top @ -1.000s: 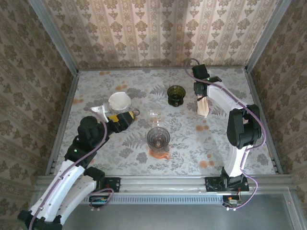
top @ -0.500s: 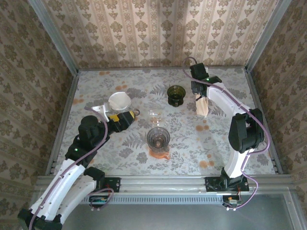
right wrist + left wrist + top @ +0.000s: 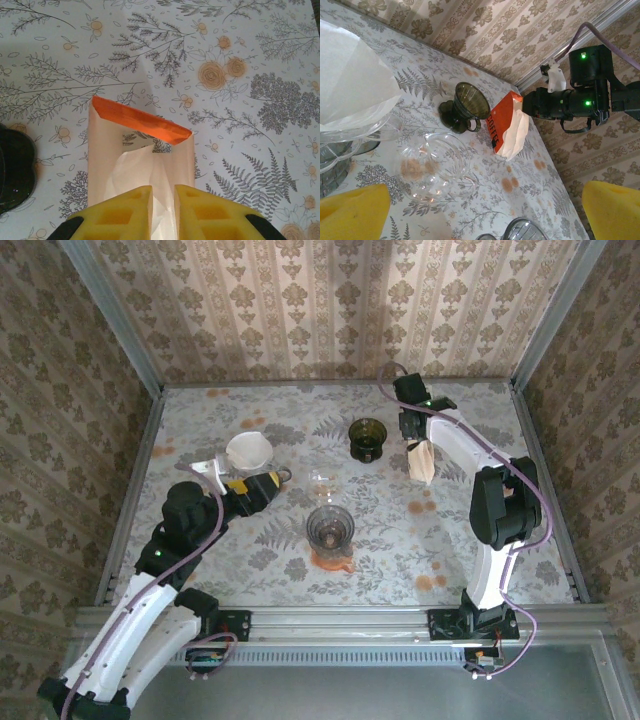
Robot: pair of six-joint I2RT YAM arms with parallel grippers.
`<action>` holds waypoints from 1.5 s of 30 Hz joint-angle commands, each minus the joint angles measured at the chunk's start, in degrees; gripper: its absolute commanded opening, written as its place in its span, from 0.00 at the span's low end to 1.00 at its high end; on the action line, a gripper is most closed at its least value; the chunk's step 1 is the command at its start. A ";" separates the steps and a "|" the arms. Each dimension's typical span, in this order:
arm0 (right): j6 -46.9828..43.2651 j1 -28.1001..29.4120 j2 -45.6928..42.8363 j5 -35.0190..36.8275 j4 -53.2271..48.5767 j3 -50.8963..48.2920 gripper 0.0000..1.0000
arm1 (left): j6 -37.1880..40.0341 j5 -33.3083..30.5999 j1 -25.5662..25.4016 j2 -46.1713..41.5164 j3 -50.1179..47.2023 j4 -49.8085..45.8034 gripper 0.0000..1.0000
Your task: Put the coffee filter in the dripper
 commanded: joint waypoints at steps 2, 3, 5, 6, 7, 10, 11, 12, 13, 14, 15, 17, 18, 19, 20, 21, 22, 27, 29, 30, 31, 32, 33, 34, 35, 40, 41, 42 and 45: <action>-0.99 -0.28 0.53 2.10 -2.07 1.64 0.21 | 0.09 0.95 0.35 -0.81 0.65 -0.01 1.00; -0.96 -0.27 0.66 2.05 -2.23 1.71 0.21 | -0.02 1.02 0.35 -0.84 0.61 0.06 1.00; -0.92 -0.23 0.87 1.87 -2.34 1.63 0.21 | -0.03 1.04 0.40 -0.93 0.56 0.01 1.00; -0.87 -0.22 0.84 1.74 -2.25 1.52 0.21 | -0.07 1.04 0.35 -1.01 0.48 -0.01 1.00; -0.79 -0.22 0.91 1.74 -2.25 1.33 0.21 | -0.11 1.04 0.40 -1.12 0.39 -0.09 1.00; -0.77 -0.22 1.09 1.65 -2.22 1.19 0.21 | -0.06 0.95 1.93 -1.48 0.35 -0.35 1.00; -0.67 -0.26 1.22 1.65 -2.25 1.09 0.21 | -0.02 0.95 2.02 -1.56 0.32 -0.41 1.00; -0.55 -0.17 1.20 1.56 -2.17 0.92 0.21 | -0.04 0.95 2.10 -1.65 0.30 -0.44 1.00; -0.51 -0.22 1.22 1.41 -2.10 0.79 0.21 | -0.04 0.99 2.11 -1.74 0.30 -0.52 1.00; -0.43 -0.22 1.29 1.24 -2.08 0.76 0.21 | -0.06 1.02 2.19 -1.74 0.30 -0.53 1.00; -0.32 -0.20 1.27 1.13 -2.00 0.73 0.21 | -0.15 1.06 2.20 -1.74 0.30 -0.53 1.00; -0.17 -0.22 1.57 1.03 -2.07 0.72 0.21 | -0.11 1.12 2.22 -1.72 0.30 -0.53 1.00; -0.14 -0.22 1.61 1.03 -2.12 0.63 0.22 | -0.07 1.12 2.31 -1.78 0.21 -0.58 1.00; -0.18 -0.21 1.78 1.12 -2.24 0.64 0.21 | -0.15 1.12 2.33 -1.83 0.17 -0.62 1.00; -0.14 -0.22 1.96 1.30 -2.38 0.62 0.21 | -0.10 1.12 2.42 -1.91 0.12 -0.60 1.00; -0.16 -0.21 2.07 1.34 -2.42 0.59 0.21 | -0.13 1.12 2.37 -2.00 0.08 -0.62 1.00; -0.11 -0.22 2.25 1.28 -2.43 0.45 0.21 | -0.15 1.12 2.45 -2.08 0.04 -0.71 1.00; 0.12 -0.13 2.41 1.12 -2.08 -0.30 0.21 | -0.15 1.21 2.65 -2.26 0.04 -0.80 1.00; 0.12 -0.06 2.48 1.10 -1.99 -0.50 0.21 | -0.24 1.29 2.80 -2.27 0.04 -0.80 1.00; 0.12 -0.12 2.50 1.08 -2.03 -0.53 0.20 | -0.13 1.26 2.81 -2.26 0.04 -0.81 1.00; 0.08 -0.12 2.50 1.09 -2.04 -0.49 0.20 | -0.15 1.30 2.75 -2.27 0.04 -0.88 1.00; 0.06 -0.13 2.64 1.04 -2.07 -0.43 0.19 | -0.19 1.38 2.79 -2.26 0.04 -0.88 1.00; 0.07 -0.13 2.59 1.12 -2.07 -0.46 0.19 | -0.19 1.39 2.83 -2.24 0.04 -0.88 1.00; 0.12 -0.12 2.69 1.16 -2.07 -0.46 0.19 | -0.17 1.39 2.89 -2.27 -0.03 -0.88 1.00; 0.12 -0.12 2.76 1.13 -2.17 -0.33 0.17 | -0.21 1.39 2.82 -2.26 -0.05 -0.88 1.00; -0.29 -0.12 2.30 2.24 -1.66 -0.22 0.07 | -0.28 1.48 2.96 -2.34 -0.14 -0.96 1.00; -0.48 -0.13 2.15 2.31 -1.64 -0.06 0.04 | -0.33 1.52 2.98 -2.35 -0.14 -0.97 1.00; -0.62 -0.09 1.82 2.31 -1.55 0.04 0.01 | -0.31 1.56 2.97 -2.35 -0.14 -0.97 1.00; -1.05 0.10 0.42 2.42 -0.93 0.08 0.00 | -0.31 1.56 3.03 -2.31 -0.14 -0.91 1.00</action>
